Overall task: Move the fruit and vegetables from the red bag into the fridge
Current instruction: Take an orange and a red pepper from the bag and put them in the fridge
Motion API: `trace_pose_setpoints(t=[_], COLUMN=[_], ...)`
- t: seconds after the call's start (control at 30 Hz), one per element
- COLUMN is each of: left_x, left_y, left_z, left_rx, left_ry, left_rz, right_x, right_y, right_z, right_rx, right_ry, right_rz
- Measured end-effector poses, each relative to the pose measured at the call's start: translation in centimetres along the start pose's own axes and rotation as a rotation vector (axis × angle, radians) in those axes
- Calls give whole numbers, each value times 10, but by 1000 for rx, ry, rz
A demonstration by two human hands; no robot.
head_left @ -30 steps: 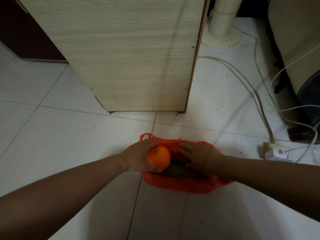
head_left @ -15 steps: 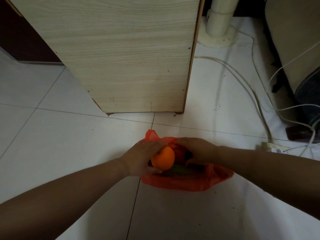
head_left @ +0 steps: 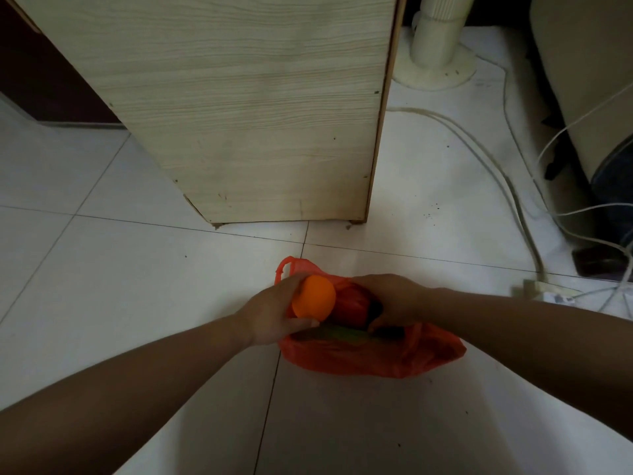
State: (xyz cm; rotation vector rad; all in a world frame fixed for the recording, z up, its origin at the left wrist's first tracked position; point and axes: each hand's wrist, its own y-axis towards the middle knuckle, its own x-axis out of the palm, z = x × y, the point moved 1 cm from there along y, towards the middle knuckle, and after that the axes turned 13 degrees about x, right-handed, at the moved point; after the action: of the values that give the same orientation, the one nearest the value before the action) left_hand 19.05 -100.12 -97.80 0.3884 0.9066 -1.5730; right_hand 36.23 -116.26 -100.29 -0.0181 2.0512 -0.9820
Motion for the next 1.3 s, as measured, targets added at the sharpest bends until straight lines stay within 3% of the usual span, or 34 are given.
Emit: trace_pose_setpoints(t=[0.13, 0.3, 0.4, 0.5, 0.67, 0.87, 1.17, 1.3], left_x=[-1, -3, -5, -6, -7, -5, -1, 0], left_y=[2, 4, 5, 5, 2, 1, -5, -5], left_z=[1, 3, 3, 3, 0, 2, -1, -3], left_rx=[-38, -45, -41, -50, -52, -42, -38, -47], left_ry=[-15, -38, -51, -62, -85, -82, -123, -147], left_rz=[-8, -22, -20, -33, -31, -22, -35, -44], right_x=[-4, -9, -8, -3, 0, -8, -5, -10], right_y=[-6, -21, -24, -18, -6, 3, 8, 0], right_z=[-3, -2, -3, -1, 4, -3, -3, -3], right_rx=[-34, -302, -440, -325, -171, -152, -31, -40], right_ry=[-21, -359, -497, -504, -341, -91, 0, -9], right_rz=[64, 319, 278, 162, 175, 181, 37, 99])
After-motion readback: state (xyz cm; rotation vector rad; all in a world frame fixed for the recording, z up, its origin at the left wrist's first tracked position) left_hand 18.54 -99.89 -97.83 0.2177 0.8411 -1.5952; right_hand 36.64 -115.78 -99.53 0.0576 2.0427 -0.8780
